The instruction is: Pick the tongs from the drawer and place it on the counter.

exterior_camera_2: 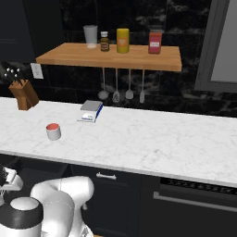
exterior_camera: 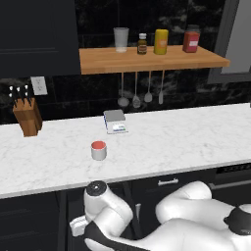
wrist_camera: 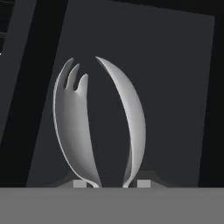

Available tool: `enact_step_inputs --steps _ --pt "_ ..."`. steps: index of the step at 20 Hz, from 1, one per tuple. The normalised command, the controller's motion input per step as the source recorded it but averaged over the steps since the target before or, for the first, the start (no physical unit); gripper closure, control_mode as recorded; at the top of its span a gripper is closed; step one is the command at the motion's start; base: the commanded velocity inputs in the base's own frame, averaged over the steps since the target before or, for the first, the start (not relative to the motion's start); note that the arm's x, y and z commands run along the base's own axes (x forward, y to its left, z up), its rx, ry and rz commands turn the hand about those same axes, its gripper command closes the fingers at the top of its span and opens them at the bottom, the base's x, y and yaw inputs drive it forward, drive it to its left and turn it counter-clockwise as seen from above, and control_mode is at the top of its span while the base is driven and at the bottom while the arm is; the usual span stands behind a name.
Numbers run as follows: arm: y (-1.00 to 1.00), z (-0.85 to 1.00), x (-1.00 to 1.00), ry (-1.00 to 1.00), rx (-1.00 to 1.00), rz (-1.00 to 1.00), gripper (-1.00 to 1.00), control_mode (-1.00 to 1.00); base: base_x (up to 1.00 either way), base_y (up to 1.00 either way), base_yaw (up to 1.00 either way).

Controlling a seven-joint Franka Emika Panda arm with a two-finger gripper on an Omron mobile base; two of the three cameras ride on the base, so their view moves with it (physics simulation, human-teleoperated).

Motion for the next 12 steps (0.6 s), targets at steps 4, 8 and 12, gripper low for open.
enact_step_inputs --steps 4,8,12 --pt "-0.71 1.0 0.58 -0.05 0.07 -0.15 1.0 -1.0 0.0 0.0 0.0" --pt "-0.67 1.0 0.93 -0.02 0.07 -0.17 1.0 -1.0 0.0 0.0 0.0" --pt "-0.38 1.0 1.0 0.0 0.02 -0.21 1.0 -1.0 0.0 0.0 0.0"
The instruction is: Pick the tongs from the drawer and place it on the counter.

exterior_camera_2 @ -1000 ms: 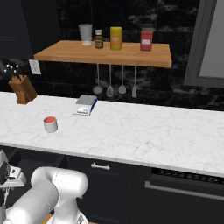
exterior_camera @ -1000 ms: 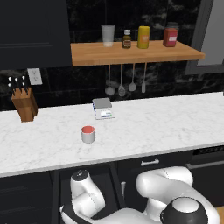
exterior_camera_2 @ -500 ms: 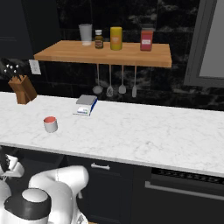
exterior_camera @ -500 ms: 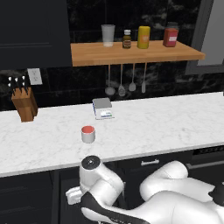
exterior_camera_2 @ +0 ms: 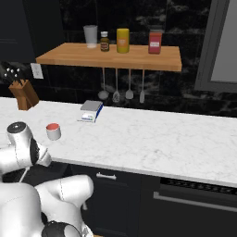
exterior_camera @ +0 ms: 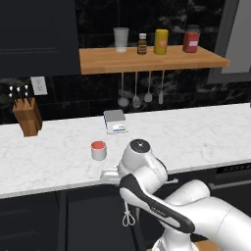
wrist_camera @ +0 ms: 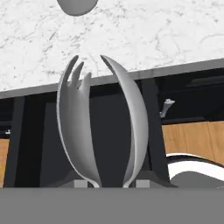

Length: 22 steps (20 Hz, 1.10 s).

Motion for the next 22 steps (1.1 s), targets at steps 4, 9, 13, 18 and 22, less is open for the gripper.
enact_step_inputs --steps 4,9,13,18,22 --pt "-0.2 1.0 1.0 0.0 0.01 -0.21 1.0 -1.0 0.0 0.0 0.0" --pt "-0.37 0.96 1.0 0.01 0.01 -0.18 1.0 -1.0 0.0 0.0 0.0" --pt "-0.98 0.5 1.0 0.1 0.03 -0.05 1.0 -1.0 0.0 0.0 0.0" --pt "-1.0 0.09 0.92 0.07 0.05 0.0 1.0 -1.0 0.0 0.0 0.0" --pt "-0.67 -0.21 0.45 0.03 0.0 0.09 1.0 -1.0 0.0 0.0 0.0"
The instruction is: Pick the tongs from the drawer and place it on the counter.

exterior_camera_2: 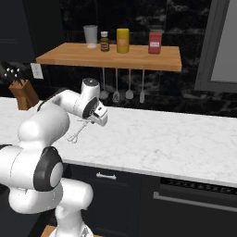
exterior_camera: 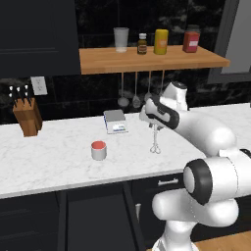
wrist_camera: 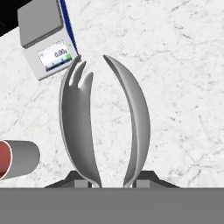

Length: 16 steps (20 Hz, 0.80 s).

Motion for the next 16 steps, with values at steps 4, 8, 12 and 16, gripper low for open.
enact_step_inputs --steps 4,8,12,16 --pt "-0.33 -0.49 0.55 0.03 0.0 0.21 1.0 -1.0 0.0 0.0 0.0" --pt "-0.01 -0.73 0.54 0.05 -0.09 0.18 1.0 -1.0 0.0 0.0 0.0" --pt "0.16 -0.64 0.53 0.12 -0.15 0.1 1.0 -1.0 0.0 0.0 0.0" --pt "0.32 -0.59 0.47 0.14 -0.15 0.04 1.0 -1.0 0.0 0.0 0.0"
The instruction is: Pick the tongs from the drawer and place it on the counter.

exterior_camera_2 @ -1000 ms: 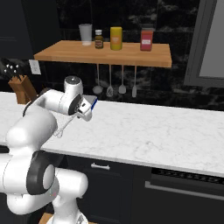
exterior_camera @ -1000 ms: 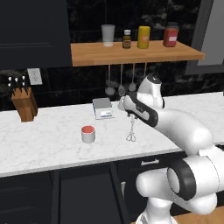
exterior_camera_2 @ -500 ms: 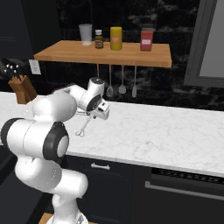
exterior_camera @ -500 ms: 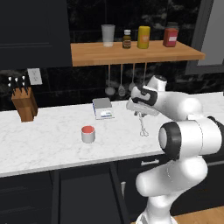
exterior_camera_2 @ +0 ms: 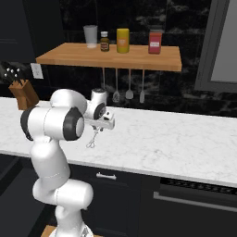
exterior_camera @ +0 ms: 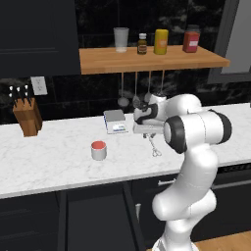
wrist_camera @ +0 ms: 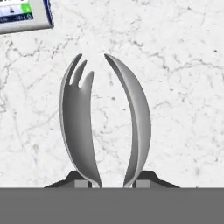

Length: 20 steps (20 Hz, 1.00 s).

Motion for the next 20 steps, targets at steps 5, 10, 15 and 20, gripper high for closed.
enact_step_inputs --steps 5,10,15,20 --pt "0.17 -0.56 0.51 0.13 -0.08 0.03 1.0 -1.0 0.0 0.0 0.0" --pt "0.0 -0.34 0.45 0.04 0.0 0.02 -1.0 -1.0 0.0 0.0 0.0" --pt "0.0 -0.06 0.12 0.0 0.0 0.01 -1.0 -1.0 0.0 0.0 0.0" --pt "0.0 0.25 -0.12 -0.05 0.0 0.0 -1.0 -1.0 0.0 0.0 0.0"
